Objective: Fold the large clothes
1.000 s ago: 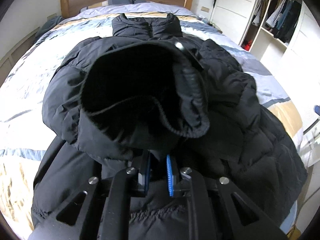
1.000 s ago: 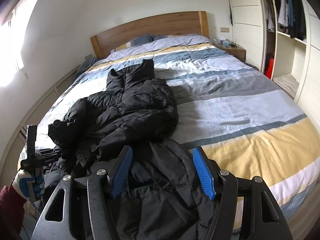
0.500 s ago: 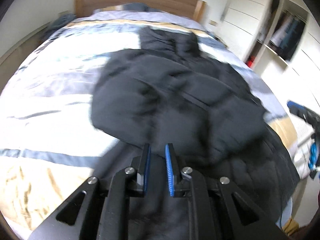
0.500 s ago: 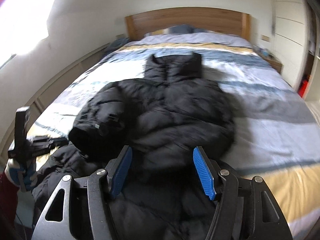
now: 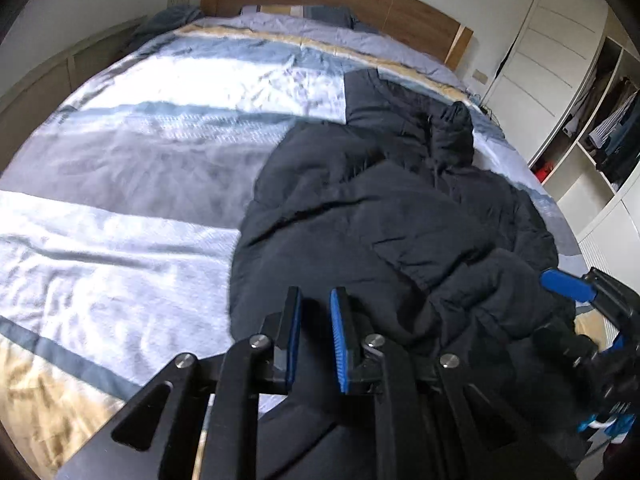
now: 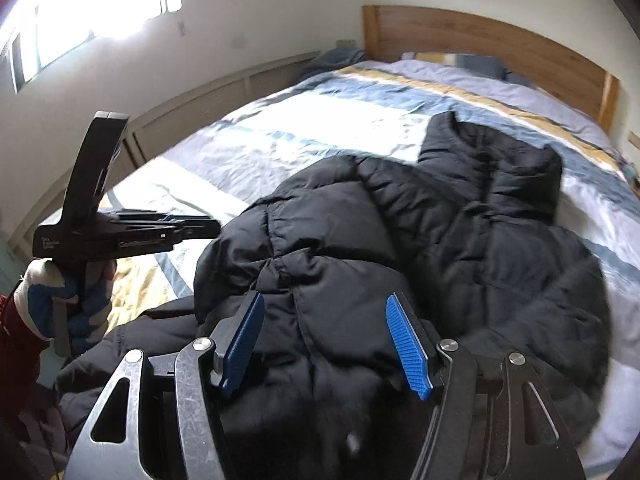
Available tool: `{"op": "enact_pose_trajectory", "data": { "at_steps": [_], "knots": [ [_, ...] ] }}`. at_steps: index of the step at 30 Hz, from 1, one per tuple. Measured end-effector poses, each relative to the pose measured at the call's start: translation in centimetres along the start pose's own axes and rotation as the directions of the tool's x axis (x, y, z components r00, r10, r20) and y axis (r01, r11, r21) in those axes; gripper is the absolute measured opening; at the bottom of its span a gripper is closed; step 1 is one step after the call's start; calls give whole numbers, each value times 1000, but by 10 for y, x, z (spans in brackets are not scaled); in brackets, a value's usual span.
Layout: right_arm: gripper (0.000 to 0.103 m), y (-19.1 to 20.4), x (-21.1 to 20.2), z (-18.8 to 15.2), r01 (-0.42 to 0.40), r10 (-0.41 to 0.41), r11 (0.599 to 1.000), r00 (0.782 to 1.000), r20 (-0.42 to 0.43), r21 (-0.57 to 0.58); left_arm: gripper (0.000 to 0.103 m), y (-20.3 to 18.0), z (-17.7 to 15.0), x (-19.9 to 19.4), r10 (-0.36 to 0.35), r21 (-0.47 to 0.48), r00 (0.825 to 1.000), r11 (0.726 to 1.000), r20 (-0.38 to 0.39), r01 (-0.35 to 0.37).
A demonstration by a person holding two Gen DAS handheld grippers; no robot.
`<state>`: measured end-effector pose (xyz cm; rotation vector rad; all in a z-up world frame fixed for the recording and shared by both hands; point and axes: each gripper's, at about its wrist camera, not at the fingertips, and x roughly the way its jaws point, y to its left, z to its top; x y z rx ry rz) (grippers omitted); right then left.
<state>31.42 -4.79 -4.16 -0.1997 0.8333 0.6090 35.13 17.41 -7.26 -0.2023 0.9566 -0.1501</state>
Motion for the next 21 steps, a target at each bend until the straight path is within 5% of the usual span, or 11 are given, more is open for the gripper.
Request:
{"op": "enact_pose_trajectory", "data": {
  "at_steps": [5, 11, 21],
  "knots": [
    [63, -11, 21, -31, 9, -10, 1000, 997, -75, -6, 16, -8, -28, 36, 30, 16, 997, 999, -76, -29],
    [63, -38, 3, -76, 2, 7, 997, 994, -108, 83, 20, -7, -39, 29, 48, -4, 995, 999, -87, -49],
    [63, -58, -62, -94, 31, -26, 993, 998, -50, 114, 25, -57, -43, -23, -19, 43, 1000, 999, 17, 19]
  ]
}}
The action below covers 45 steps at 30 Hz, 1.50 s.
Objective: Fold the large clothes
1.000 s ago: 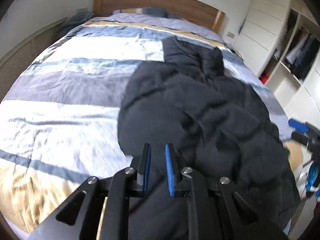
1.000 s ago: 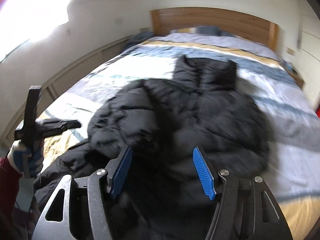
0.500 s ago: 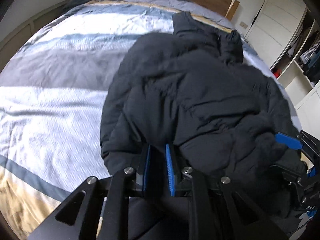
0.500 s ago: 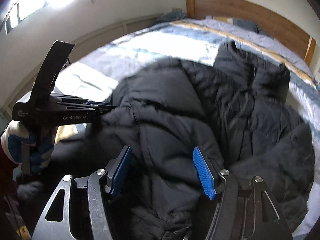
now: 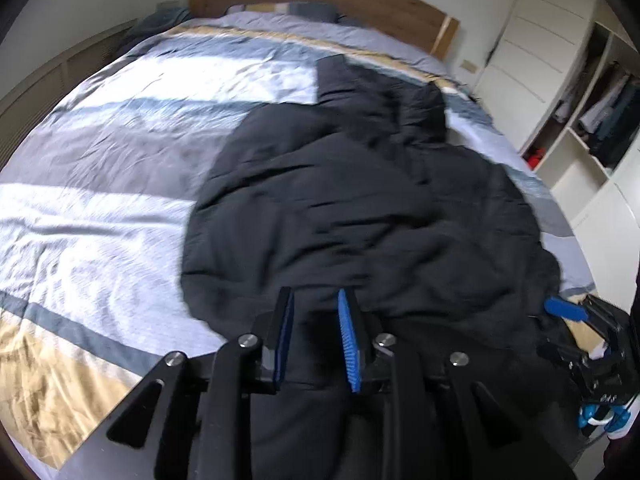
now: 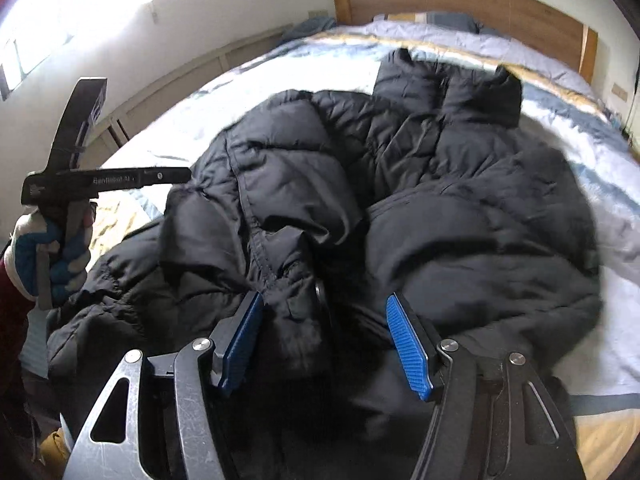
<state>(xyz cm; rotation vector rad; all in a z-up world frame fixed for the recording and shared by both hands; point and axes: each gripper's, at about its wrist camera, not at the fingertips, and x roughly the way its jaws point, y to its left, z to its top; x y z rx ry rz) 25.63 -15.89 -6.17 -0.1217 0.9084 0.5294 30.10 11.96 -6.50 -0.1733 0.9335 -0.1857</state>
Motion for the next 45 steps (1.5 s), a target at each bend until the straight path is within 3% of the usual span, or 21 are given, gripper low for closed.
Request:
{"op": "enact_pose_trajectory", "data": {
  "at_steps": [4, 7, 12, 18, 21, 30, 45],
  "knots": [
    [64, -13, -4, 6, 26, -26, 999, 999, 24, 34, 28, -31, -7, 11, -31, 38, 999, 999, -17, 31],
    [65, -20, 8, 0, 28, -27, 998, 1000, -5, 49, 30, -49, -22, 26, -22, 52, 998, 998, -51, 25],
    [66, -30, 19, -23, 28, -23, 996, 998, -57, 88, 32, -61, -39, 27, 34, 57, 998, 998, -46, -31],
    [66, -27, -7, -35, 59, -55, 995, 997, -46, 85, 33, -77, -51, -10, 89, 63, 996, 994, 24, -90],
    [66, -24, -24, -43, 73, -71, 993, 997, -28, 91, 47, -90, -59, -35, 114, 78, 990, 990, 78, -120],
    [67, -19, -76, -71, 112, -117, 983, 993, 25, 146, 55, -120, -77, -88, 127, 125, 976, 981, 177, -151],
    [77, -27, -142, -115, 149, -183, 950, 977, 105, 273, 57, -127, -104, -138, 139, 136, 964, 976, 226, -172]
  ]
}}
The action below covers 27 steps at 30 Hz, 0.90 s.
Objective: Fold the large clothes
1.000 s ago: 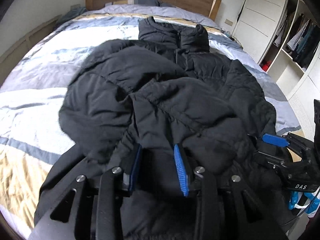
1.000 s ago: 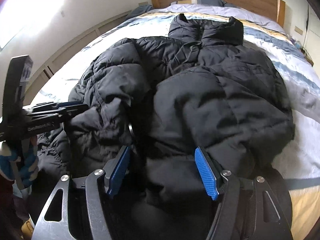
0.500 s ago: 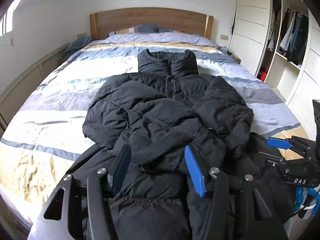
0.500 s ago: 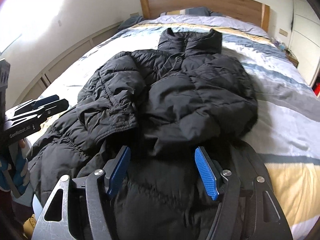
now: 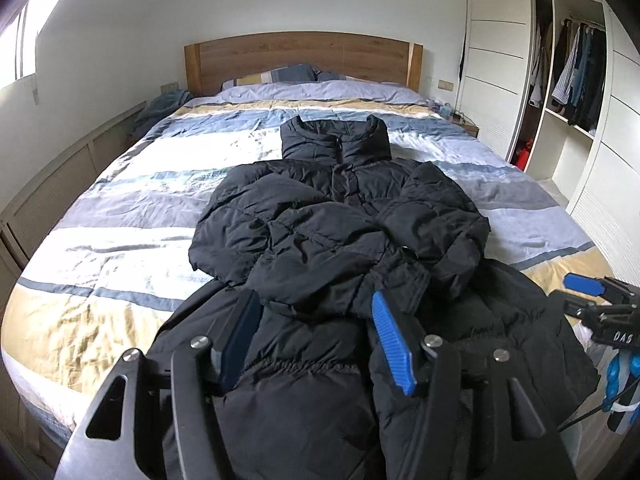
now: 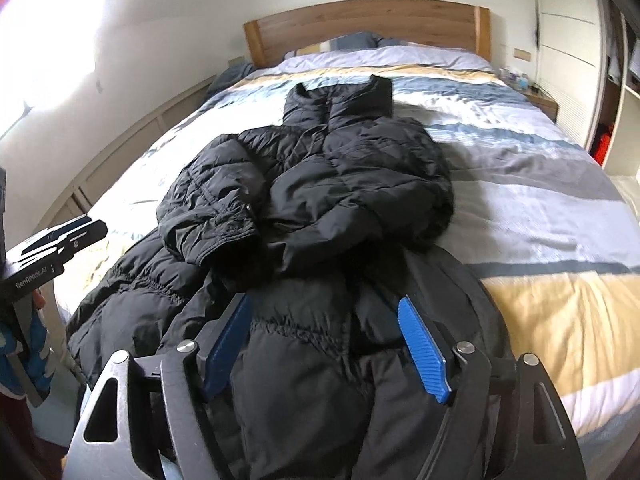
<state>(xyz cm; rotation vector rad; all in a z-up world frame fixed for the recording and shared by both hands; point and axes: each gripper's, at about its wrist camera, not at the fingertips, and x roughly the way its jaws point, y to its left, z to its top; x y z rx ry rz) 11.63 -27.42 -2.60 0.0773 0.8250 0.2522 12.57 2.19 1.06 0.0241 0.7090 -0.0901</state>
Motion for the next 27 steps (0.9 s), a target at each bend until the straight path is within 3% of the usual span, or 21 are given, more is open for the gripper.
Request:
{"op": "enact_pose_trajectory", "data": {
  "at_steps": [9, 27],
  "knots": [
    [81, -26, -20, -4, 15, -18, 998, 999, 46, 53, 57, -11, 8, -14, 56, 38, 997, 998, 50, -58],
    [86, -73, -17, 16, 24, -36, 991, 995, 92, 135, 57, -11, 32, 15, 188, 95, 982, 978, -14, -186]
  ]
}}
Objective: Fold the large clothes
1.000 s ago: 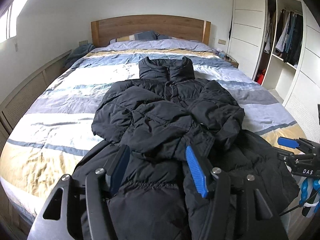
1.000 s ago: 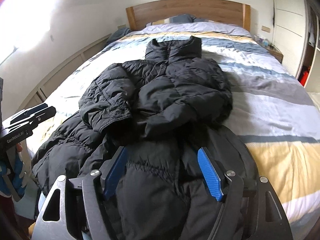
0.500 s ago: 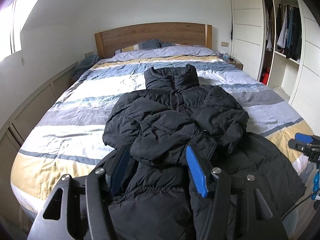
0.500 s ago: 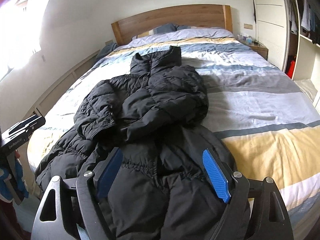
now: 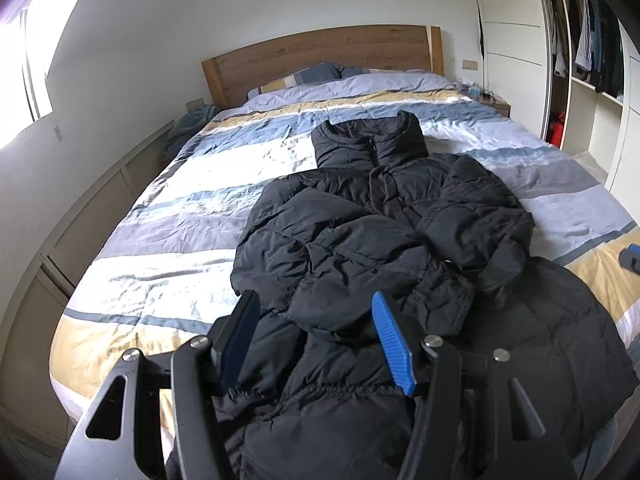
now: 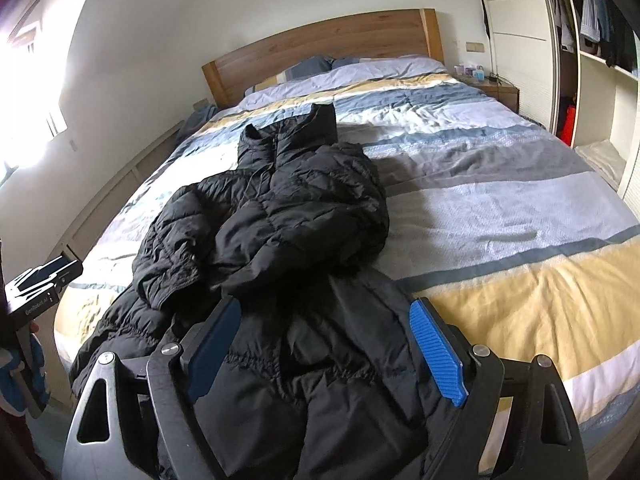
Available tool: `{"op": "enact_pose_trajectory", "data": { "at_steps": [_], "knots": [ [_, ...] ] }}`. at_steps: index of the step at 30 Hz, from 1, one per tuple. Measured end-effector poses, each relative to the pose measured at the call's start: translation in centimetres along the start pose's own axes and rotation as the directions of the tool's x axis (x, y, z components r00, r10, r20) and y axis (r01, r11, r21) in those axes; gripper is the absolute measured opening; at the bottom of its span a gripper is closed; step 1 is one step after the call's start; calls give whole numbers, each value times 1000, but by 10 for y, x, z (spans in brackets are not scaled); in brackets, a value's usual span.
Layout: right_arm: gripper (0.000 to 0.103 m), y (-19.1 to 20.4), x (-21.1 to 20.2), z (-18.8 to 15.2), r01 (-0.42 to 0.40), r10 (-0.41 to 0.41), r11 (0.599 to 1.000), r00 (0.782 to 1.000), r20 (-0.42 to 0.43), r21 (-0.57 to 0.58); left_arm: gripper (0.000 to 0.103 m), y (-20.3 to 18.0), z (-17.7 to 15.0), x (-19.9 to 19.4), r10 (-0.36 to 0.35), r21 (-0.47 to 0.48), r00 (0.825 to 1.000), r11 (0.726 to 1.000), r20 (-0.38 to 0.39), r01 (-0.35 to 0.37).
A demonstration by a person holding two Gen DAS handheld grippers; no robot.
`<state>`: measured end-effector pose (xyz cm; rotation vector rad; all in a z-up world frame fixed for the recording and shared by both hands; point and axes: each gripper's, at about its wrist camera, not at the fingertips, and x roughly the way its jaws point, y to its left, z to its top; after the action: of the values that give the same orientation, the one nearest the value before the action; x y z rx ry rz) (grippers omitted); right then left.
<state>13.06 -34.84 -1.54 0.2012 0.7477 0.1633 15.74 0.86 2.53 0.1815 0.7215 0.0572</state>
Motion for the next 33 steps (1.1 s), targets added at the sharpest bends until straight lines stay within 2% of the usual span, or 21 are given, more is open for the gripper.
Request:
{"op": "enact_pose_trajectory", "data": {
  "at_steps": [15, 21, 24, 29, 33],
  "knots": [
    [87, -7, 28, 69, 1, 0, 1000, 999, 53, -22, 57, 8, 45, 40, 35, -3, 999, 999, -25, -35],
    [89, -6, 48, 95, -8, 10, 999, 998, 59, -36, 59, 17, 75, 66, 25, -1, 999, 1000, -46, -25],
    [89, 0, 62, 118, -11, 15, 998, 998, 62, -69, 65, 35, 104, 84, -21, -44, 998, 999, -58, 18],
    [89, 11, 89, 172, -32, 43, 992, 995, 85, -119, 65, 75, 166, 131, -112, -121, 989, 988, -92, 101],
    [91, 16, 129, 219, -50, 61, 989, 995, 82, -139, 66, 99, 214, 188, -165, -163, 979, 976, -122, 145]
  ]
}}
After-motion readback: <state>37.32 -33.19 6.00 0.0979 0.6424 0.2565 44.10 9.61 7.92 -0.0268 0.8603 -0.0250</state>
